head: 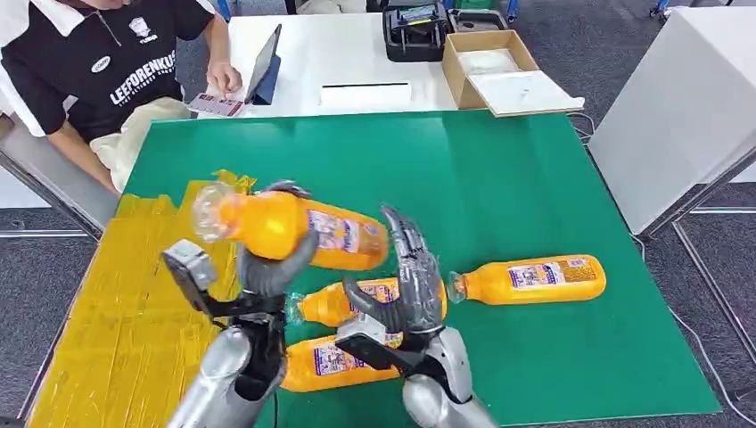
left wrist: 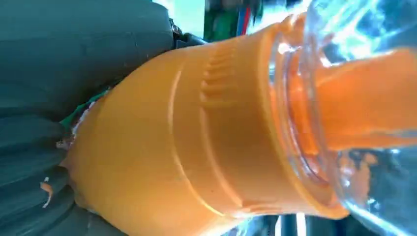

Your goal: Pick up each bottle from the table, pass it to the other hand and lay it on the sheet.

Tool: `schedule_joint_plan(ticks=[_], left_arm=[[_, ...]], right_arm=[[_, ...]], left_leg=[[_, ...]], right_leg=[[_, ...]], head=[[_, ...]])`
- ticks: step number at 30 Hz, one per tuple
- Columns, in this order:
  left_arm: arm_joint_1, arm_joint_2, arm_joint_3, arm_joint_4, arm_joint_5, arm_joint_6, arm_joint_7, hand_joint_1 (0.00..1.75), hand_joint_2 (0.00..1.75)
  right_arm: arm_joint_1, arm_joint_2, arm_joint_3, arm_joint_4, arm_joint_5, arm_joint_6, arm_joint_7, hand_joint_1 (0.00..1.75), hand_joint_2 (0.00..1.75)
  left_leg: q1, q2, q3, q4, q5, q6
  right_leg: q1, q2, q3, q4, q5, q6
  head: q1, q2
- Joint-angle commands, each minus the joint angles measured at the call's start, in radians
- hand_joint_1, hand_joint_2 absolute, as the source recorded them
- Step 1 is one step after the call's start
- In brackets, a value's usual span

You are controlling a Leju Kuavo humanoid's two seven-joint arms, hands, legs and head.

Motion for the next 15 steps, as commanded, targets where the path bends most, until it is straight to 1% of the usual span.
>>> schedule_joint_plan(ticks=[1, 2, 3, 5, 6, 8, 9, 10, 11, 12, 13, 14, 15], left_arm=[[0.025, 0.012, 0.088, -0.053, -0.006, -0.008, -0.001, 1.75, 1.75], [0.034, 0.017, 0.107, -0.059, -0.009, 0.009, -0.010, 1.75, 1.75], [0.043, 0.027, 0.124, -0.062, -0.004, 0.019, -0.015, 1.75, 1.75], [0.060, 0.042, 0.162, -0.054, 0.004, 0.039, -0.030, 1.75, 1.75], [0.075, 0.044, 0.177, -0.054, 0.013, 0.039, -0.037, 1.75, 1.75], [0.105, 0.041, 0.206, -0.064, 0.010, 0.049, -0.061, 1.75, 1.75], [0.115, 0.035, 0.219, -0.071, -0.043, 0.098, -0.086, 1.75, 1.75], [0.121, 0.030, 0.227, -0.080, -0.113, 0.162, -0.104, 1.75, 1.75], [0.124, 0.028, 0.230, -0.085, -0.161, 0.202, -0.111, 1.75, 1.75], [0.125, 0.030, 0.235, -0.091, -0.294, 0.312, -0.134, 1.75, 1.75], [0.123, 0.038, 0.232, -0.089, -0.389, 0.385, -0.144, 1.75, 1.75], [0.118, 0.053, 0.226, -0.074, -0.517, 0.476, -0.134, 1.75, 1.75], [0.112, 0.062, 0.222, -0.060, -0.580, 0.511, -0.124, 1.75, 1.75]], right_arm=[[0.046, -0.070, -0.019, -0.150, -0.012, 0.015, -0.005, 0.00, 1.75], [0.072, -0.081, -0.033, -0.205, -0.081, 0.010, -0.048, 0.00, 1.75], [0.093, -0.102, -0.044, -0.257, -0.122, 0.018, -0.060, 0.00, 1.75], [0.142, -0.147, -0.069, -0.358, -0.157, 0.019, -0.072, 0.00, 1.75], [0.170, -0.172, -0.077, -0.398, -0.186, 0.014, -0.090, 0.00, 1.75], [0.220, -0.211, -0.091, -0.459, -0.227, -0.011, -0.136, 0.00, 1.75], [0.239, -0.219, -0.100, -0.479, -0.230, -0.032, -0.154, 0.00, 1.75], [0.253, -0.226, -0.106, -0.498, -0.215, -0.063, -0.168, 0.00, 1.75], [0.261, -0.228, -0.111, -0.506, -0.189, -0.093, -0.173, 0.00, 1.75], [0.287, -0.206, -0.164, -0.529, -0.080, -0.111, -0.161, 0.00, 1.75], [0.298, -0.202, -0.187, -0.543, -0.036, -0.111, -0.144, 0.00, 1.75], [0.320, -0.179, -0.252, -0.565, 0.062, -0.111, -0.128, 0.00, 1.75], [0.336, -0.157, -0.301, -0.576, 0.127, -0.111, -0.128, 0.00, 1.75]], left_leg=[[0.000, -0.001, 0.004, 0.001, -0.001, -0.003], [0.000, -0.001, 0.002, 0.000, -0.001, -0.002], [0.000, -0.001, 0.004, 0.001, -0.001, -0.003], [0.000, -0.001, 0.002, 0.000, 0.000, -0.002], [0.000, -0.001, 0.004, 0.000, -0.001, -0.003], [0.000, -0.001, 0.002, -0.001, 0.000, -0.002], [-0.001, -0.002, 0.006, -0.001, -0.002, -0.002], [0.000, -0.002, 0.004, -0.001, -0.001, -0.002], [0.000, -0.002, 0.006, 0.000, -0.003, -0.003], [0.000, -0.002, 0.004, 0.000, -0.002, -0.002], [-0.001, -0.003, 0.006, 0.001, -0.003, -0.003], [0.000, -0.002, 0.003, 0.001, -0.002, -0.003], [-0.001, -0.001, 0.001, 0.000, -0.001, -0.002]], right_leg=[[0.000, -0.004, 0.005, 0.000, -0.002, -0.001], [0.000, -0.003, 0.002, 0.000, -0.001, 0.000], [0.000, -0.004, 0.005, 0.001, -0.002, -0.001], [0.000, -0.002, 0.002, 0.000, 0.000, 0.000], [0.000, -0.004, 0.004, 0.000, -0.002, 0.000], [0.000, -0.002, 0.003, -0.001, -0.001, 0.000], [0.000, -0.005, 0.007, -0.001, -0.003, 0.000], [0.000, -0.004, 0.005, -0.001, -0.002, 0.000], [0.000, -0.005, 0.007, -0.001, -0.003, 0.000], [0.000, -0.004, 0.005, -0.001, -0.003, 0.000], [0.000, -0.006, 0.007, 0.000, -0.004, 0.000], [0.000, -0.004, 0.004, 0.000, -0.003, 0.000], [0.000, -0.003, 0.001, 0.000, -0.002, 0.000]], head=[[0.000, 0.000], [0.001, 0.000], [0.001, 0.000], [0.000, 0.000], [0.001, 0.000], [0.000, 0.000], [0.000, 0.000], [0.001, 0.000], [0.001, 0.000], [0.001, 0.000], [0.001, 0.000], [0.001, 0.000], [0.000, 0.000]])
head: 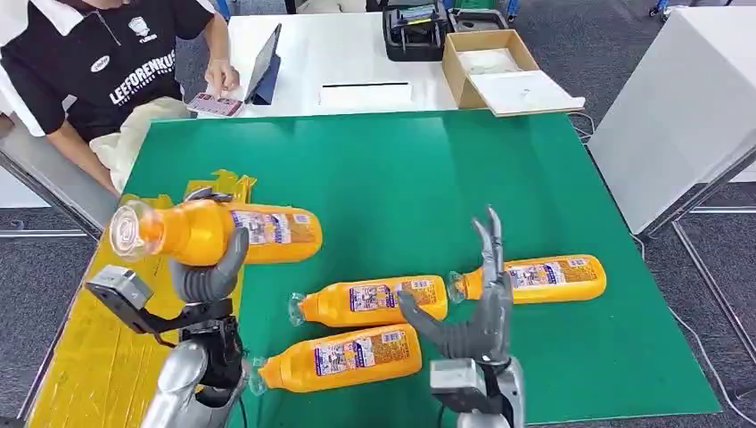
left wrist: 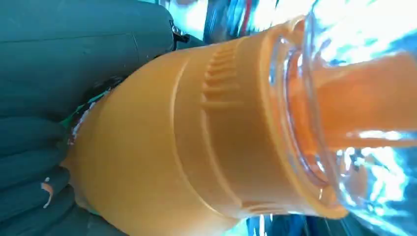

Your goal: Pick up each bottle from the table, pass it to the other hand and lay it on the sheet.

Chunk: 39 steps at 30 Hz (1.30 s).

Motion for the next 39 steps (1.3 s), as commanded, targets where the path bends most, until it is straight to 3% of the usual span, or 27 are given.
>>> schedule_joint_plan(ticks=[1, 3, 11, 12, 13, 18, 20, 21, 22, 23, 24, 25, 26, 27, 28, 29, 32, 35, 39], left_arm=[[0.002, 0.050, 0.063, 0.047, -0.608, 0.420, -0.006, 1.75, 1.75], [-0.006, -0.001, 0.164, 0.080, -0.881, 0.420, 0.024, 1.75, 1.75], [-0.006, -0.003, 0.171, 0.090, -0.914, 0.420, 0.025, 1.75, 1.75], [-0.008, -0.080, 0.332, 0.085, -1.302, 0.420, 0.026, 1.75, 1.75], [0.022, 0.084, 0.266, 0.017, -1.691, 0.420, 0.353, 1.75, 1.75], [0.022, 0.084, 0.266, 0.017, -1.691, 0.420, 0.353, 1.75, 1.75], [0.027, 0.188, 0.238, 0.039, -1.691, 0.420, 0.408, 1.75, 1.75], [0.017, 0.360, 0.166, 0.113, -1.691, 0.420, 0.541, 1.75, 1.75], [-0.092, 0.535, -0.105, 0.227, -1.691, 0.414, 0.815, 1.75, 1.75], [-0.151, 0.573, -0.253, 0.272, -1.691, 0.390, 0.940, 1.75, 1.75], [-0.252, 0.621, -0.561, 0.315, -1.691, 0.371, 1.203, 1.75, 1.75], [-0.294, 0.614, -0.652, 0.351, -1.691, 0.349, 1.268, 1.75, 1.75], [-0.315, 0.593, -0.669, 0.408, -1.691, 0.305, 1.268, 1.75, 1.75], [-0.318, 0.590, -0.678, 0.419, -1.691, 0.300, 1.268, 1.75, 1.75], [-0.318, 0.578, -0.685, 0.444, -1.691, 0.278, 1.268, 1.75, 1.75], [-0.309, 0.553, -0.681, 0.485, -1.691, 0.273, 1.268, 1.75, 1.75], [-0.286, 0.502, -0.589, 0.536, -1.691, 0.263, 1.190, 1.75, 1.75], [-0.287, 0.496, -0.582, 0.540, -1.691, 0.259, 1.184, 1.75, 1.75], [-0.266, 0.434, -0.452, 0.579, -1.691, 0.175, 1.105, 1.75, 1.75]], right_arm=[[0.160, -0.001, -0.282, -0.222, 0.366, -0.059, 0.023, 0.00, 1.75], [0.197, 0.001, -0.362, -0.242, 0.399, -0.059, 0.017, 0.00, 1.75], [0.204, 0.006, -0.379, -0.247, 0.406, -0.059, 0.012, 0.00, 1.75], [0.230, 0.008, -0.438, -0.250, 0.444, -0.059, 0.035, 0.00, 1.75], [0.251, -0.032, -0.458, -0.259, 0.496, -0.059, 0.155, 0.00, 1.75], [0.251, -0.032, -0.458, -0.259, 0.496, -0.059, 0.155, 0.00, 1.75], [0.272, -0.016, -0.462, -0.270, 0.510, -0.059, 0.158, 0.00, 1.75], [0.277, 0.033, -0.509, -0.292, 0.567, -0.059, 0.144, 0.00, 1.75], [0.281, 0.065, -0.525, -0.290, 0.585, -0.059, 0.121, 0.00, 1.75], [0.279, 0.081, -0.538, -0.285, 0.582, -0.059, 0.098, 0.00, 1.75], [0.275, 0.087, -0.536, -0.285, 0.590, -0.059, 0.103, 0.00, 1.75], [0.273, 0.092, -0.541, -0.293, 0.598, -0.059, 0.101, 0.00, 1.75], [0.271, 0.109, -0.555, -0.298, 0.610, -0.059, 0.084, 0.00, 1.75], [0.271, 0.110, -0.555, -0.296, 0.607, -0.059, 0.081, 0.00, 1.75], [0.272, 0.111, -0.552, -0.289, 0.601, -0.059, 0.078, 0.00, 1.75], [0.276, 0.119, -0.554, -0.285, 0.606, -0.059, 0.083, 0.00, 1.75], [0.286, 0.117, -0.548, -0.282, 0.630, -0.059, 0.119, 0.00, 1.75], [0.286, 0.114, -0.548, -0.282, 0.629, -0.059, 0.122, 0.00, 1.75], [0.285, 0.120, -0.561, -0.285, 0.631, -0.059, 0.136, 0.00, 1.75]], left_leg=[[0.000, -0.002, 0.004, 0.000, -0.002, -0.003], [0.000, -0.005, 0.005, 0.000, -0.001, -0.004], [0.000, -0.004, 0.003, -0.001, -0.001, -0.002], [0.000, -0.005, 0.005, 0.000, -0.001, -0.003], [0.000, -0.004, 0.006, 0.000, -0.002, -0.003], [0.001, -0.001, 0.005, 0.000, -0.001, -0.004], [0.001, -0.002, 0.003, 0.000, 0.000, -0.002], [0.001, 0.000, 0.004, -0.001, 0.000, -0.003], [0.001, 0.001, 0.004, -0.001, -0.001, -0.003], [0.001, 0.001, 0.006, -0.002, -0.001, -0.005], [0.001, -0.009, 0.001, -0.001, 0.002, -0.004], [0.002, -0.015, 0.004, -0.001, 0.003, -0.006], [0.003, -0.023, 0.002, 0.000, 0.004, -0.006], [0.003, -0.016, 0.000, 0.000, 0.005, -0.005], [0.003, -0.017, 0.003, -0.001, 0.006, -0.007], [0.000, -0.009, 0.004, -0.003, 0.005, -0.005], [0.003, -0.004, 0.007, -0.003, 0.003, -0.006], [0.003, 0.005, 0.005, -0.001, 0.001, -0.008], [0.001, 0.001, 0.005, -0.001, 0.003, -0.008]], right_leg=[[0.000, -0.004, 0.004, 0.001, -0.003, -0.001], [0.000, -0.007, 0.005, 0.001, -0.003, -0.001], [0.000, -0.006, 0.003, 0.000, -0.002, -0.001], [0.000, -0.008, 0.006, 0.000, -0.003, -0.001], [0.000, -0.007, 0.007, -0.001, -0.003, -0.001], [0.001, -0.003, 0.004, 0.000, -0.001, -0.001], [0.001, -0.003, 0.003, -0.001, -0.001, -0.001], [0.001, -0.002, 0.003, -0.001, -0.001, -0.001], [0.001, 0.000, 0.003, 0.000, -0.001, -0.002], [0.001, -0.001, 0.004, 0.000, -0.001, -0.003], [0.001, -0.011, 0.003, 0.001, -0.002, -0.002], [0.002, -0.018, 0.006, 0.002, -0.004, -0.003], [0.003, -0.026, 0.005, 0.002, -0.004, -0.003], [0.003, -0.018, -0.002, 0.001, -0.002, -0.002], [0.004, -0.020, 0.000, 0.000, -0.002, -0.004], [0.002, -0.011, -0.010, -0.001, 0.000, -0.004], [0.005, -0.008, 0.008, -0.003, 0.000, -0.003], [0.004, 0.002, 0.004, 0.000, 0.002, -0.005], [0.002, -0.001, 0.002, 0.000, 0.002, -0.007]], head=[[-0.001, 0.000], [0.000, 0.000], [0.000, 0.000], [0.000, 0.000], [0.000, 0.000], [-0.001, 0.000], [0.000, 0.000], [0.000, 0.000], [0.000, 0.000], [0.000, 0.000], [0.000, 0.000], [0.001, 0.000], [0.000, 0.000], [0.000, 0.000], [-0.001, 0.000], [-0.002, 0.000], [0.003, 0.000], [0.003, 0.000], [0.003, 0.000]])
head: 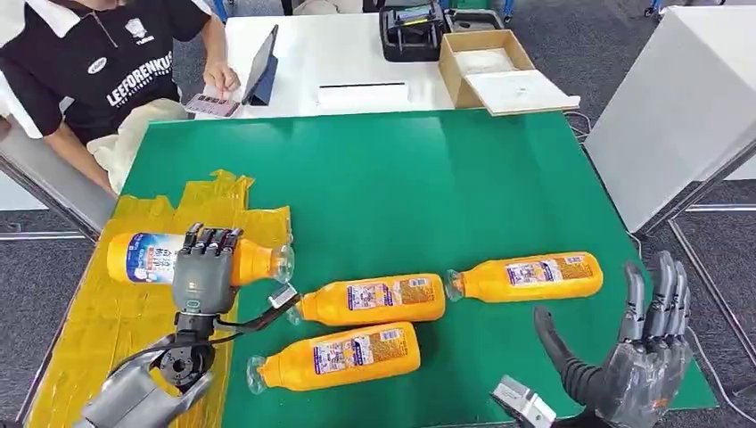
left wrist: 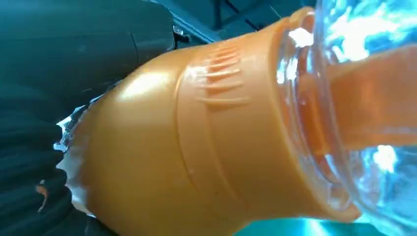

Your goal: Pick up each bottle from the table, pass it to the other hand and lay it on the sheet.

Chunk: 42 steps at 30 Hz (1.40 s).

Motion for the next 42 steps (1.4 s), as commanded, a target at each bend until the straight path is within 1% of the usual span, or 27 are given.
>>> schedule_joint_plan(ticks=[1, 2, 4, 6, 7, 8, 11, 13, 15, 16, 18, 19, 20, 21, 24, 25, 26, 27, 28, 29, 32, 33, 34, 36, 37, 40, 42], left_arm=[[-0.038, -0.062, 0.048, 0.188, 0.000, -0.090, -0.098, 1.75, 1.75], [-0.038, -0.075, 0.068, 0.201, 0.000, -0.083, -0.114, 1.75, 1.75], [-0.038, -0.075, 0.068, 0.201, 0.000, -0.083, -0.114, 1.75, 1.75], [-0.038, -0.075, 0.068, 0.201, 0.000, -0.083, -0.114, 1.75, 1.75], [-0.046, -0.083, 0.084, 0.221, 0.000, -0.090, -0.128, 1.75, 1.75], [-0.045, -0.090, 0.105, 0.232, 0.000, -0.082, -0.137, 1.75, 1.75], [-0.042, -0.094, 0.127, 0.241, 0.000, -0.069, -0.138, 1.75, 1.75], [-0.043, -0.105, 0.157, 0.248, 0.000, -0.065, -0.134, 1.75, 1.75], [-0.042, -0.107, 0.163, 0.246, 0.000, -0.064, -0.129, 1.75, 1.75], [-0.038, -0.114, 0.187, 0.241, 0.000, -0.065, -0.109, 1.75, 1.75], [-0.037, -0.114, 0.206, 0.235, 0.000, -0.067, -0.079, 1.75, 1.75], [-0.031, -0.122, 0.240, 0.224, 0.000, -0.066, -0.076, 1.75, 1.75], [-0.031, -0.122, 0.240, 0.224, 0.000, -0.066, -0.076, 1.75, 1.75], [-0.027, -0.129, 0.266, 0.219, 0.000, -0.069, -0.083, 1.75, 1.75], [-0.027, -0.135, 0.271, 0.224, 0.000, -0.090, -0.086, 1.75, 1.75], [-0.027, -0.135, 0.271, 0.224, 0.000, -0.090, -0.086, 1.75, 1.75], [-0.027, -0.135, 0.271, 0.224, 0.000, -0.090, -0.086, 1.75, 1.75], [-0.032, -0.126, 0.255, 0.228, 0.000, -0.102, -0.074, 1.40, 1.75], [-0.033, -0.125, 0.246, 0.229, 0.000, -0.106, -0.068, 0.58, 1.75], [-0.033, -0.132, 0.245, 0.232, 0.000, -0.111, -0.071, 0.02, 1.75], [-0.053, -0.160, 0.251, 0.269, 0.000, -0.122, -0.098, 0.00, 1.75], [-0.061, -0.164, 0.242, 0.282, 0.000, -0.119, -0.097, 0.00, 1.75], [-0.063, -0.170, 0.244, 0.291, 0.000, -0.121, -0.106, 0.00, 1.75], [-0.066, -0.176, 0.251, 0.301, 0.000, -0.124, -0.121, 0.00, 1.75], [-0.066, -0.176, 0.251, 0.301, 0.000, -0.124, -0.121, 0.00, 1.75], [-0.066, -0.176, 0.251, 0.301, 0.000, -0.124, -0.121, 0.00, 1.75], [-0.065, -0.207, 0.318, 0.308, 0.000, -0.123, -0.196, 0.00, 1.75]], right_arm=[[0.001, 0.023, -0.047, 0.014, 0.004, -0.042, 0.019, 0.00, 1.75], [0.001, 0.025, -0.050, 0.015, 0.009, -0.042, 0.023, 0.00, 1.75], [0.001, 0.025, -0.050, 0.015, 0.009, -0.042, 0.023, 0.00, 1.75], [0.001, 0.025, -0.050, 0.015, 0.009, -0.042, 0.023, 0.00, 1.75], [-0.002, 0.017, -0.042, 0.023, 0.017, -0.042, 0.039, 0.00, 1.75], [-0.006, 0.006, -0.032, 0.028, 0.016, -0.042, 0.048, 0.00, 1.75], [-0.015, 0.001, -0.022, 0.031, 0.016, -0.042, 0.059, 0.00, 1.75], [-0.025, -0.003, -0.006, 0.039, 0.032, -0.042, 0.081, 0.00, 1.75], [-0.028, -0.007, 0.001, 0.040, 0.038, -0.042, 0.092, 0.00, 1.75], [-0.031, -0.017, 0.016, 0.039, 0.046, -0.042, 0.120, 0.00, 1.75], [-0.032, -0.023, 0.025, 0.036, 0.053, -0.042, 0.134, 0.00, 1.75], [-0.030, -0.026, 0.033, 0.029, 0.065, -0.042, 0.154, 0.00, 1.75], [-0.030, -0.026, 0.033, 0.029, 0.065, -0.042, 0.154, 0.00, 1.75], [-0.024, -0.026, 0.036, 0.021, 0.078, -0.042, 0.170, 0.00, 1.75], [-0.016, -0.028, 0.026, 0.008, 0.086, -0.042, 0.186, 0.00, 1.75], [-0.016, -0.028, 0.026, 0.008, 0.086, -0.042, 0.186, 0.00, 1.75], [-0.016, -0.028, 0.026, 0.008, 0.086, -0.042, 0.186, 0.00, 1.75], [-0.013, -0.029, 0.020, -0.002, 0.085, -0.042, 0.188, 0.00, 1.75], [-0.011, -0.029, 0.018, -0.004, 0.084, -0.042, 0.187, 0.00, 1.75], [-0.008, -0.031, 0.015, -0.006, 0.084, -0.042, 0.188, 0.00, 1.75], [0.008, -0.030, 0.002, -0.021, 0.089, -0.042, 0.192, 0.00, 1.75], [0.008, -0.029, -0.002, -0.027, 0.086, -0.042, 0.190, 0.00, 1.75], [0.009, -0.028, -0.006, -0.033, 0.083, -0.042, 0.188, 0.00, 1.75], [0.008, -0.028, -0.010, -0.033, 0.079, -0.042, 0.187, 0.00, 1.75], [0.008, -0.028, -0.010, -0.033, 0.079, -0.042, 0.187, 0.00, 1.75], [0.008, -0.028, -0.010, -0.033, 0.079, -0.042, 0.187, 0.00, 1.75], [-0.002, -0.043, -0.010, -0.016, 0.076, -0.042, 0.208, 0.00, 1.75]], left_leg=[[0.000, -0.005, 0.005, -0.001, -0.001, -0.003], [0.000, -0.006, 0.007, 0.000, -0.002, -0.004], [0.000, -0.005, 0.003, -0.001, -0.001, -0.003], [0.000, -0.005, 0.004, 0.000, -0.001, -0.003], [0.001, -0.005, 0.003, 0.000, 0.000, -0.002], [0.001, -0.006, 0.004, -0.001, 0.000, -0.003], [0.001, -0.003, 0.002, -0.001, 0.000, -0.002], [0.002, -0.004, 0.005, 0.000, -0.001, -0.003], [0.001, -0.004, 0.004, 0.000, -0.001, -0.002], [0.002, -0.004, 0.005, 0.000, -0.001, -0.003], [0.002, -0.004, 0.004, 0.000, -0.001, -0.003], [0.002, -0.004, 0.004, 0.000, -0.001, -0.003], [0.002, -0.003, 0.003, 0.000, -0.001, -0.002], [0.002, -0.004, 0.004, 0.000, -0.001, -0.003], [0.002, -0.003, 0.001, 0.000, 0.000, -0.002], [0.001, -0.005, 0.003, 0.000, 0.000, -0.002], [0.001, -0.004, 0.001, 0.000, 0.000, -0.002], [0.002, -0.004, 0.002, 0.000, 0.000, -0.002], [0.001, -0.005, 0.004, 0.000, -0.001, -0.003], [0.001, -0.004, 0.002, 0.000, 0.000, -0.002], [0.001, -0.005, 0.001, -0.001, 0.000, -0.002], [0.001, -0.007, 0.006, 0.001, -0.002, -0.004], [0.001, -0.006, 0.001, -0.001, 0.000, -0.002], [0.001, -0.007, 0.003, 0.000, 0.000, -0.002], [0.001, -0.005, 0.001, 0.000, 0.000, -0.002], [0.001, -0.005, 0.002, 0.000, 0.000, -0.002], [0.001, -0.005, 0.002, 0.000, 0.000, -0.002]], right_leg=[[0.001, -0.008, 0.007, 0.000, -0.003, -0.001], [0.001, -0.009, 0.009, 0.000, -0.003, -0.001], [0.000, -0.005, 0.005, 0.000, -0.001, -0.001], [0.000, -0.006, 0.006, 0.000, -0.002, -0.001], [0.001, -0.005, 0.004, 0.000, -0.001, -0.001], [0.001, -0.007, 0.005, 0.000, -0.002, -0.001], [0.001, -0.004, 0.003, -0.001, -0.001, 0.000], [0.001, -0.005, 0.006, 0.000, -0.002, -0.001], [0.001, -0.005, 0.005, 0.000, -0.001, 0.000], [0.001, -0.005, 0.006, 0.000, -0.002, 0.000], [0.002, -0.005, 0.006, 0.000, -0.001, 0.000], [0.002, -0.005, 0.006, 0.000, -0.002, 0.000], [0.001, -0.004, 0.004, 0.000, -0.001, 0.000], [0.002, -0.005, 0.006, 0.000, -0.002, 0.000], [0.001, -0.003, 0.002, 0.000, 0.000, 0.000], [0.001, -0.005, 0.004, 0.000, -0.001, 0.000], [0.001, -0.004, 0.002, 0.000, -0.001, 0.000], [0.001, -0.004, 0.003, 0.000, -0.001, 0.000], [0.001, -0.006, 0.006, 0.000, -0.002, -0.001], [0.001, -0.004, 0.003, 0.000, -0.001, 0.000], [0.001, -0.005, 0.003, 0.000, -0.001, 0.000], [0.001, -0.009, 0.009, 0.000, -0.004, 0.000], [0.001, -0.006, 0.003, 0.000, -0.001, 0.000], [0.001, -0.007, 0.005, 0.000, -0.002, 0.000], [0.001, -0.005, 0.003, 0.000, -0.001, 0.000], [0.001, -0.005, 0.004, 0.000, -0.001, 0.000], [0.001, -0.005, 0.004, 0.000, -0.001, 0.000]], head=[[0.000, 0.000], [0.000, 0.000], [-0.001, 0.000], [0.000, 0.000], [0.000, 0.000], [0.000, 0.000], [0.000, 0.000], [0.000, 0.000], [0.000, 0.000], [0.000, 0.000], [0.000, 0.000], [0.000, 0.000], [0.000, 0.000], [0.000, 0.000], [0.000, 0.000], [0.000, 0.000], [0.000, 0.000], [0.000, 0.000], [0.000, 0.000], [0.000, 0.000], [0.000, 0.000], [0.000, 0.000], [0.000, 0.000], [0.000, 0.000], [0.000, 0.000], [0.000, 0.000], [0.000, 0.000]])
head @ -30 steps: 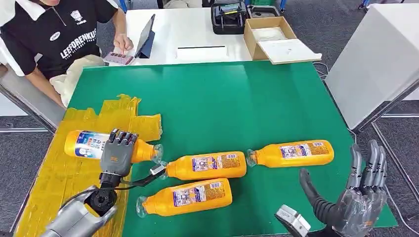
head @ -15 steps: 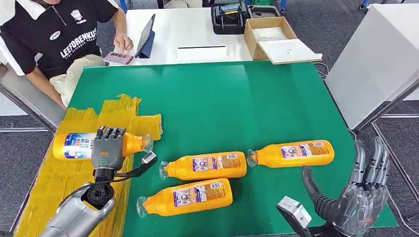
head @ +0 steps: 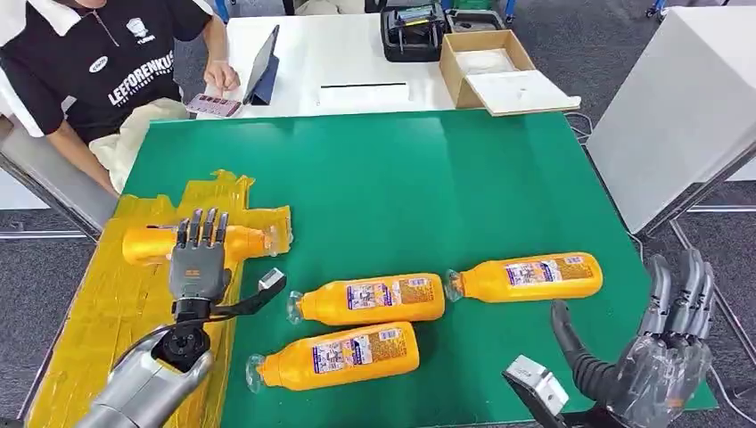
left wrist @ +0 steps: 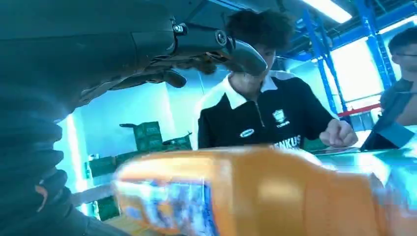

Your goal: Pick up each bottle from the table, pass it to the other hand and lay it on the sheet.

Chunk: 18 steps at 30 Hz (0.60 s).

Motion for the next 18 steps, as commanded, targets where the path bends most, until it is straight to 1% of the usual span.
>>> schedule_joint_plan(ticks=[1, 2, 3, 4, 5, 6, 7, 8, 9, 10, 12, 13, 14, 15, 16, 17, 18], left_arm=[[-0.044, -0.085, 0.096, 0.106, 0.001, -0.006, -0.097, 0.00, 1.75], [-0.041, -0.138, 0.196, 0.114, 0.003, 0.005, -0.189, 0.00, 1.75], [-0.034, -0.184, 0.279, 0.101, 0.015, 0.012, -0.276, 0.00, 1.75], [-0.016, -0.229, 0.344, 0.059, 0.073, 0.021, -0.372, 0.00, 1.75], [-0.013, -0.237, 0.349, 0.048, 0.068, 0.018, -0.370, 0.00, 1.75], [-0.005, -0.243, 0.353, 0.031, 0.065, 0.013, -0.375, 0.00, 1.75], [0.016, -0.262, 0.374, -0.014, 0.114, 0.003, -0.430, 0.00, 1.75], [0.054, -0.288, 0.398, -0.087, 0.203, -0.023, -0.511, 0.00, 1.75], [0.081, -0.301, 0.401, -0.139, 0.248, -0.035, -0.545, 0.00, 1.75], [0.115, -0.309, 0.392, -0.203, 0.270, -0.040, -0.558, 0.00, 1.75], [0.123, -0.311, 0.389, -0.218, 0.271, -0.046, -0.556, 0.00, 1.75], [0.135, -0.314, 0.385, -0.248, 0.302, -0.048, -0.569, 0.00, 1.75], [0.144, -0.318, 0.379, -0.273, 0.345, -0.047, -0.593, 0.00, 1.75], [0.152, -0.321, 0.371, -0.301, 0.402, -0.054, -0.624, 0.00, 1.75], [0.161, -0.323, 0.364, -0.331, 0.443, -0.061, -0.638, 0.00, 1.75], [0.170, -0.328, 0.356, -0.367, 0.500, -0.066, -0.654, 0.00, 1.75], [0.174, -0.332, 0.352, -0.384, 0.541, -0.071, -0.666, 0.00, 1.75]], right_arm=[[-0.009, -0.040, -0.019, 0.026, -0.003, -0.042, 0.029, 0.00, 1.75], [-0.023, -0.060, -0.014, 0.045, 0.016, -0.042, 0.070, 0.00, 1.75], [-0.032, -0.073, -0.014, 0.055, 0.041, -0.035, 0.105, 0.00, 1.75], [-0.047, -0.075, -0.025, 0.071, 0.085, -0.011, 0.131, 0.00, 1.75], [-0.054, -0.076, -0.025, 0.076, 0.087, -0.010, 0.132, 0.00, 1.75], [-0.061, -0.077, -0.026, 0.084, 0.087, -0.012, 0.133, 0.00, 1.75], [-0.068, -0.083, -0.027, 0.093, 0.111, 0.027, 0.142, 0.00, 1.75], [-0.085, -0.089, -0.036, 0.108, 0.150, 0.084, 0.169, 0.00, 1.75], [-0.102, -0.099, -0.044, 0.131, 0.194, 0.127, 0.187, 0.00, 1.75], [-0.133, -0.113, -0.048, 0.162, 0.232, 0.165, 0.207, 0.00, 1.75], [-0.143, -0.115, -0.051, 0.177, 0.231, 0.164, 0.207, 0.00, 1.75], [-0.160, -0.123, -0.055, 0.197, 0.256, 0.216, 0.221, 0.00, 1.75], [-0.187, -0.151, -0.041, 0.223, 0.272, 0.281, 0.219, 0.00, 1.75], [-0.223, -0.169, -0.040, 0.260, 0.226, 0.374, 0.215, 0.00, 1.75], [-0.264, -0.195, -0.038, 0.299, 0.222, 0.431, 0.218, 0.00, 1.75], [-0.315, -0.224, -0.037, 0.360, 0.238, 0.481, 0.228, 0.00, 1.75], [-0.341, -0.240, -0.039, 0.396, 0.217, 0.531, 0.216, 0.00, 1.75]], left_leg=[[0.000, -0.003, 0.004, 0.000, -0.001, -0.002], [0.000, -0.003, 0.003, 0.000, 0.000, -0.002], [0.000, -0.002, 0.001, 0.000, 0.000, -0.001], [0.000, -0.003, 0.003, 0.000, 0.000, -0.002], [0.000, -0.002, 0.002, 0.000, 0.000, -0.001], [0.000, -0.004, 0.005, 0.001, -0.001, -0.002], [0.000, -0.001, 0.002, 0.000, 0.000, -0.001], [0.000, -0.002, 0.004, 0.000, -0.001, -0.002], [0.000, -0.001, 0.002, 0.000, 0.000, -0.001], [-0.001, 0.000, 0.003, 0.000, -0.001, -0.001], [-0.001, 0.002, 0.005, 0.000, -0.002, -0.002], [0.000, 0.002, 0.003, 0.000, -0.001, -0.001], [-0.001, 0.002, 0.005, 0.000, -0.003, -0.002], [0.000, 0.001, 0.003, 0.000, -0.001, -0.001], [-0.001, -0.001, 0.003, 0.000, -0.001, -0.001], [0.000, 0.001, 0.001, 0.000, -0.001, -0.001], [0.000, 0.004, 0.003, 0.001, -0.002, -0.001]], right_leg=[[0.000, -0.005, 0.005, 0.000, -0.002, 0.000], [0.000, -0.005, 0.004, -0.001, -0.001, 0.000], [0.000, -0.003, 0.002, -0.001, 0.000, 0.000], [0.000, -0.005, 0.005, -0.001, -0.001, 0.000], [0.000, -0.004, 0.003, -0.001, 0.000, 0.000], [0.000, -0.007, 0.007, -0.001, -0.002, 0.001], [0.000, -0.003, 0.003, -0.001, 0.000, 0.000], [0.000, -0.004, 0.006, -0.001, -0.001, 0.001], [0.000, -0.002, 0.003, -0.001, 0.000, 0.000], [0.000, -0.002, 0.005, -0.002, 0.000, 0.001], [0.000, -0.001, 0.006, -0.002, -0.001, 0.001], [0.000, 0.000, 0.005, -0.002, 0.000, 0.000], [-0.001, -0.001, 0.007, -0.001, -0.001, 0.000], [-0.001, -0.001, 0.004, -0.001, 0.000, 0.000], [-0.001, -0.003, 0.005, -0.001, -0.001, 0.000], [0.000, -0.002, 0.003, -0.002, 0.001, 0.000], [0.000, 0.001, 0.005, -0.001, 0.001, 0.000]], head=[[0.000, 0.000], [0.000, 0.000], [0.000, 0.000], [0.000, 0.000], [0.000, 0.000], [0.000, 0.000], [0.000, 0.000], [0.000, 0.000], [0.000, 0.000], [0.000, 0.000], [0.000, 0.000], [0.000, 0.000], [0.000, 0.000], [0.000, 0.000], [0.000, 0.000], [0.000, 0.000], [-0.001, 0.000]])
